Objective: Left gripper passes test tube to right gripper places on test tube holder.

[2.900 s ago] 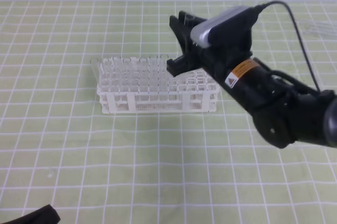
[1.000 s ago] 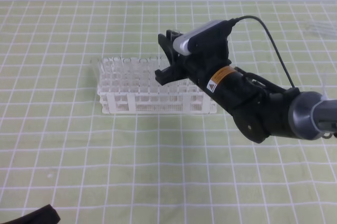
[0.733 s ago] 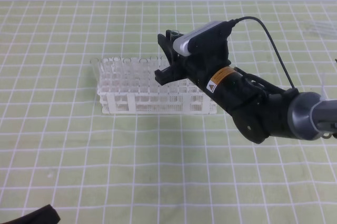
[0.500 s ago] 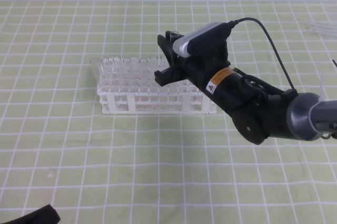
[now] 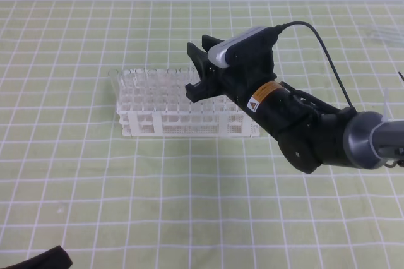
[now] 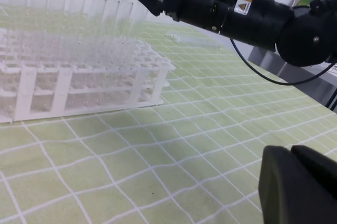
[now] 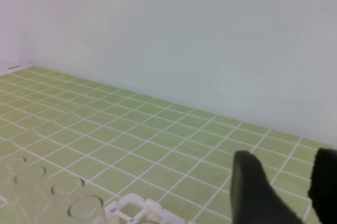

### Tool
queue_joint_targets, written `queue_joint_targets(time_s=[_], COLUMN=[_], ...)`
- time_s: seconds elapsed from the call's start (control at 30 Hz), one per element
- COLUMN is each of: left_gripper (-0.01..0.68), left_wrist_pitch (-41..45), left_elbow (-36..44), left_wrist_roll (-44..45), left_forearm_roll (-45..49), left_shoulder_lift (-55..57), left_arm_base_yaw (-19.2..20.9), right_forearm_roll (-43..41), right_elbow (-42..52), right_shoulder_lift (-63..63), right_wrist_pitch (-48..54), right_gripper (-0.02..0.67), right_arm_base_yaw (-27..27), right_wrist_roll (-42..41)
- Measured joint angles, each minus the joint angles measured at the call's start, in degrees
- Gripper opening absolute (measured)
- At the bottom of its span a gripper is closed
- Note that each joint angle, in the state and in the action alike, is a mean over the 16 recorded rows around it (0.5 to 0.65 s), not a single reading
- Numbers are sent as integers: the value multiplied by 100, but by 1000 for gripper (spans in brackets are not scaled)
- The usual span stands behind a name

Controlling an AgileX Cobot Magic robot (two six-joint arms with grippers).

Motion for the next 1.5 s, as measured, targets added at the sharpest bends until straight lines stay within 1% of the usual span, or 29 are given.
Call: queue_joint_targets(time_s=[0.23,0.33,0.4,0.5,0.67,0.87,0.97,1.07,1.23,1.5], left_gripper=[-2,-2,-2,-2,-2,-2,-2,-2,-2,-2], left_wrist_pitch=[-4,-4,-4,-9,0,18,22,31,26,26], left_elbow=[0,0,0,4,-4,-12,-16,-24,-24,-24], left_wrist_roll=[0,0,0,0,0,1,1,1,1,1], left_forearm_roll=[0,0,0,0,0,0,0,-1,-1,-1], left_shoulder_lift=[3,3,3,5,0,-8,-10,-15,-15,-13], left_arm_base_yaw=[0,0,0,1,0,-1,-2,-2,-2,-2], right_forearm_roll=[-116,-247,-358,-542,-820,-978,-994,-994,-998,-1046], right_elbow=[6,30,71,195,608,1394,1844,2278,2852,3301], right_shoulder_lift=[-139,-349,-564,-1010,-2057,-3613,-4393,-5104,-6033,-6695], right_wrist_pitch=[106,308,495,815,1426,2111,2404,2680,3031,3201], right_gripper=[288,300,295,263,173,57,14,-6,-13,-14], right_arm_base_yaw=[3,6,9,13,19,20,20,20,20,15], right_wrist_roll=[12,88,170,312,552,789,865,929,1018,1052])
